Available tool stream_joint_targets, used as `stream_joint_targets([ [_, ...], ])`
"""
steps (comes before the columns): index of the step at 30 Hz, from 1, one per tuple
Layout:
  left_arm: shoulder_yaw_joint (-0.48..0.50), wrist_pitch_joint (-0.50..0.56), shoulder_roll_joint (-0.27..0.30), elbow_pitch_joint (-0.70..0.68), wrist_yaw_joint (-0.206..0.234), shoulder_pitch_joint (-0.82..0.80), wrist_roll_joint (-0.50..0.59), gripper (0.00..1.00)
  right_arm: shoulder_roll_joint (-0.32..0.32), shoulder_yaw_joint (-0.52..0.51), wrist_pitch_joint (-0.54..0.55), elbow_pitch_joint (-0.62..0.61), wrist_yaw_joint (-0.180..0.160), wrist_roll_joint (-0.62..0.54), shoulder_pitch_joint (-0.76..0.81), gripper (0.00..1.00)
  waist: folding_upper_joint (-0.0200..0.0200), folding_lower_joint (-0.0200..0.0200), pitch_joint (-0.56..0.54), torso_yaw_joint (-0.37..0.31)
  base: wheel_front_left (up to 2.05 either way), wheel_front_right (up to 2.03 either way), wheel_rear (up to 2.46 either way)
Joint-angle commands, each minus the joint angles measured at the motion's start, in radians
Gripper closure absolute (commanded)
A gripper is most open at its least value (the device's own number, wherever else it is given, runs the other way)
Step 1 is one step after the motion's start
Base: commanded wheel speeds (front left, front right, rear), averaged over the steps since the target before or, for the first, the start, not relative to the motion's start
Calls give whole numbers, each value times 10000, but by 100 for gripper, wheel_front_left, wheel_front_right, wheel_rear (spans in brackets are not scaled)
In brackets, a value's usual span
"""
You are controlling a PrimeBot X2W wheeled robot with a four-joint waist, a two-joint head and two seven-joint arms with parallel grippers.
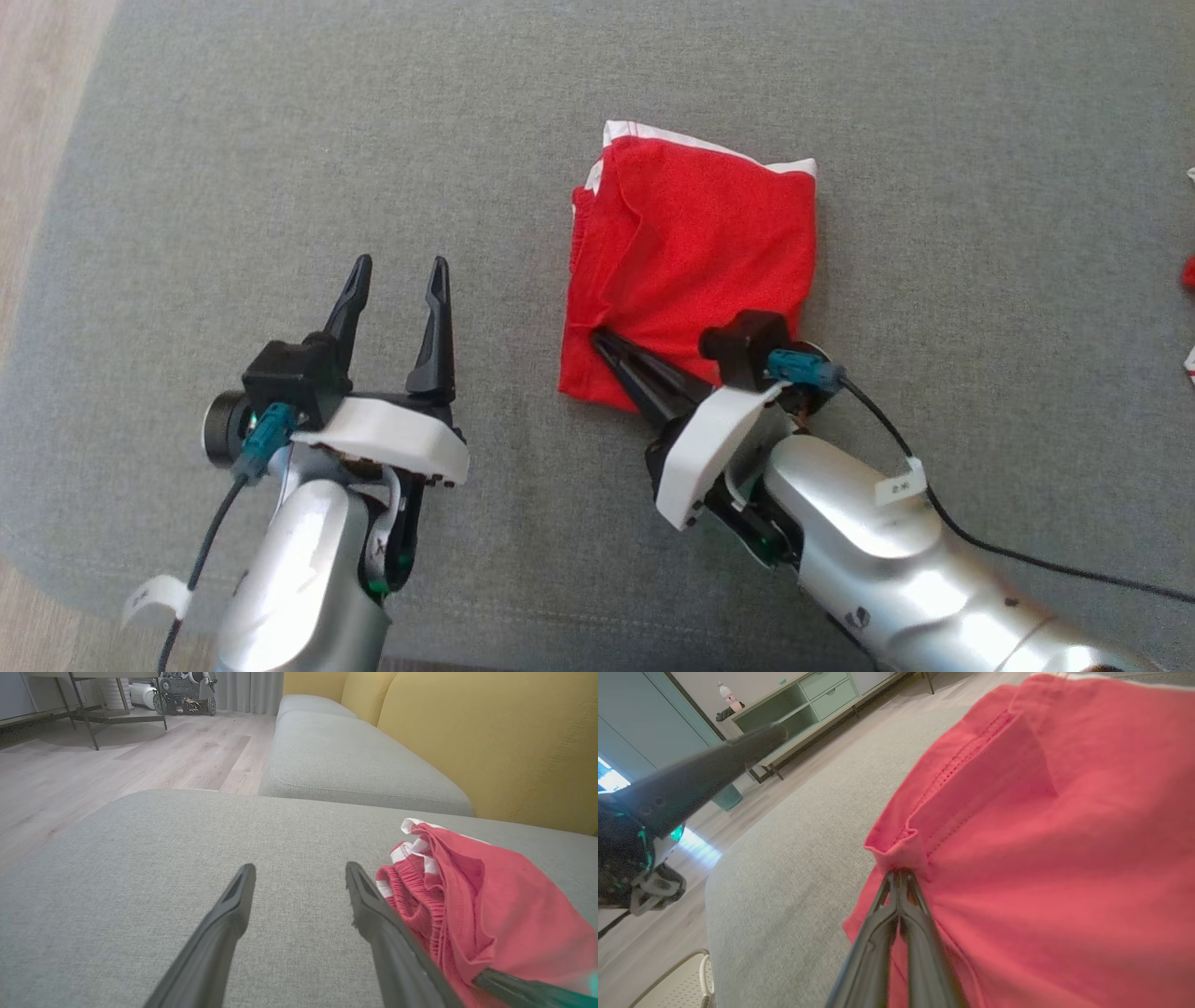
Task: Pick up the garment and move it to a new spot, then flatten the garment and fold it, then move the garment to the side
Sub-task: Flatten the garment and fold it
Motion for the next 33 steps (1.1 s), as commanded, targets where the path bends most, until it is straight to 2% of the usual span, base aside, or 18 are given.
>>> stream_joint_targets([
  [1, 239, -51, 73, -263, -3, -277, -20, 0, 257, 326, -165, -80, -9, 194, -255, 100, 0, 0, 2, 14, 0, 0, 0],
  [5, 255, -51, 63, -234, 15, -255, -32, 0, 259, 960, -482, 102, -9, 391, -495, 100, 0, 0, -38, 5, 0, 0, 0],
  [8, 286, -51, 61, -206, 20, -200, -41, 0, 227, 1039, -707, 38, -9, 535, -510, 100, 0, 0, -140, -32, 0, 0, 0],
  [11, 382, -51, 66, -185, 36, -70, -25, 0, 9, 725, -981, -355, -9, 689, -375, 100, 0, 0, -335, -154, 0, 0, 0],
  [14, 498, -51, 131, -220, 70, 116, 20, 0, -340, -93, -1095, -980, -9, 628, 25, 100, 0, 0, -563, -367, 0, 0, 0],
  [15, 536, -51, 159, -257, 72, 171, 35, 0, -449, -479, -1109, -1184, -9, 585, 223, 62, 0, 0, -631, -446, 0, 0, 0],
  [16, 579, -51, 183, -316, 67, 225, 44, 0, -547, -856, -1116, -1365, -9, 521, 438, 0, 0, 0, -706, -525, 0, 0, 0],
  [20, 784, -51, 248, -635, 43, 496, 60, 0, -839, -2722, -1127, -2294, -9, -254, 1327, 0, 0, 0, -969, -855, 0, 0, 0],
  [26, 1011, -51, 432, -1076, 133, 865, 200, 0, -736, -5463, -1104, -3701, -9, -2015, 2688, 0, 0, 0, -1252, -1300, 0, 0, 0],
  [33, 1037, -48, 604, -1420, 177, 1400, 254, 0, -436, -7467, -242, -5300, -9, -3721, 4180, 0, 0, 0, -1679, -1577, 0, 0, 0],
])
